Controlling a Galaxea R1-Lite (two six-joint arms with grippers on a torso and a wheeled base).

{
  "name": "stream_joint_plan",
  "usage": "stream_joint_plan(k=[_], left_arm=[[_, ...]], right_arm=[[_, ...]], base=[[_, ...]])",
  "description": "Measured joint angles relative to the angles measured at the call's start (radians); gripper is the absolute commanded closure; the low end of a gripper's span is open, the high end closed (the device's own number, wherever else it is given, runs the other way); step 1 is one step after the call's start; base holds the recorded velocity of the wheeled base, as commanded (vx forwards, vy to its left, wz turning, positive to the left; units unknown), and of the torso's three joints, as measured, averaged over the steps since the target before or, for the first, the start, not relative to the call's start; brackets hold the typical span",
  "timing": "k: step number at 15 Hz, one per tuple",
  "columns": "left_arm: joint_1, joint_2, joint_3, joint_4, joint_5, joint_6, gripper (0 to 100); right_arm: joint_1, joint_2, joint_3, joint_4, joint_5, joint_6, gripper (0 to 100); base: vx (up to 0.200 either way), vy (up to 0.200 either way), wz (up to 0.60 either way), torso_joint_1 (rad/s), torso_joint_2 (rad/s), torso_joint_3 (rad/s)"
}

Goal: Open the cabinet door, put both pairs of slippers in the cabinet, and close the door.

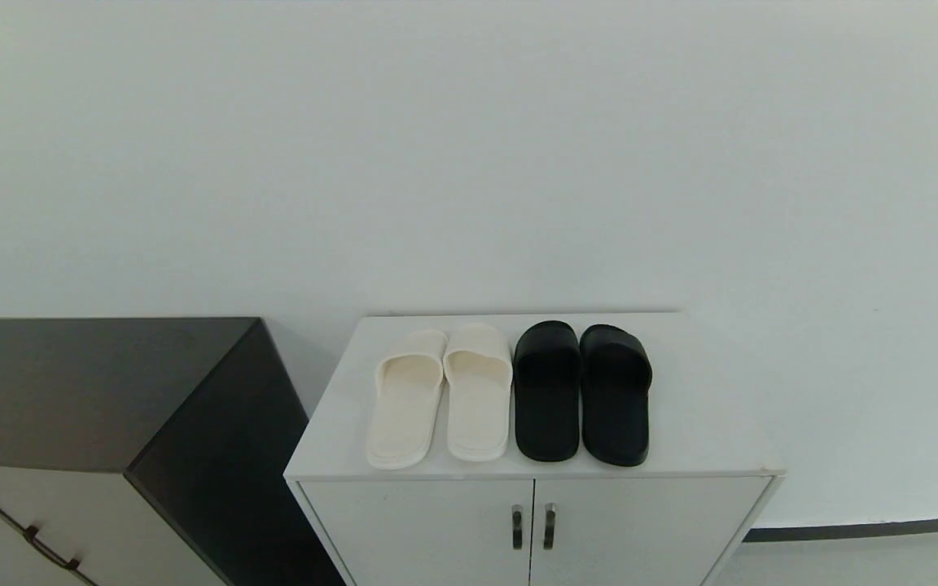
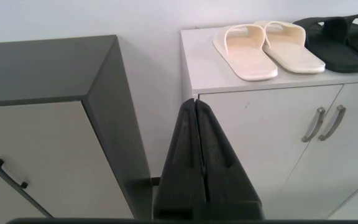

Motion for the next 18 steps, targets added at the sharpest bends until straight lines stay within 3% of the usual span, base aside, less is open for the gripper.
stream_joint_plan(k=[2, 4, 6, 8, 11, 14, 18], left_arm=[[0.0, 0.0, 0.0, 0.0, 0.001, 0.006, 100], [0.0, 0.0, 0.0, 0.0, 0.004, 0.006, 100], [0.0, 0.0, 0.0, -0.001, 0.002, 0.004, 100], [0.0, 0.0, 0.0, -0.001, 0.001, 0.004, 100], [0.0, 0.0, 0.0, 0.0, 0.0, 0.003, 100], [0.0, 0.0, 0.0, 0.0, -0.001, 0.002, 100], [0.0, 0.0, 0.0, 0.0, -0.004, 0.009, 100]], right_arm=[[0.0, 0.001, -0.014, -0.013, -0.017, 0.013, 0], [-0.002, 0.024, -0.142, 0.001, -0.022, 0.063, 0], [-0.003, 0.099, -0.283, 0.065, 0.04, 0.083, 0], [-0.002, 0.211, -0.317, 0.076, 0.126, 0.094, 0], [0.02, 0.442, -0.317, -0.076, 0.192, 0.13, 0], [0.145, 0.718, -0.338, -0.255, 0.151, 0.199, 0], [0.412, 0.99, -0.439, -0.322, 0.009, 0.256, 0]], base=[[0.0, 0.0, 0.0, 0.0, 0.0, 0.0], [0.0, 0.0, 0.0, 0.0, 0.0, 0.0], [0.0, 0.0, 0.0, 0.0, 0.0, 0.0], [0.0, 0.0, 0.0, 0.0, 0.0, 0.0], [0.0, 0.0, 0.0, 0.0, 0.0, 0.0], [0.0, 0.0, 0.0, 0.0, 0.0, 0.0], [0.0, 0.0, 0.0, 0.0, 0.0, 0.0]])
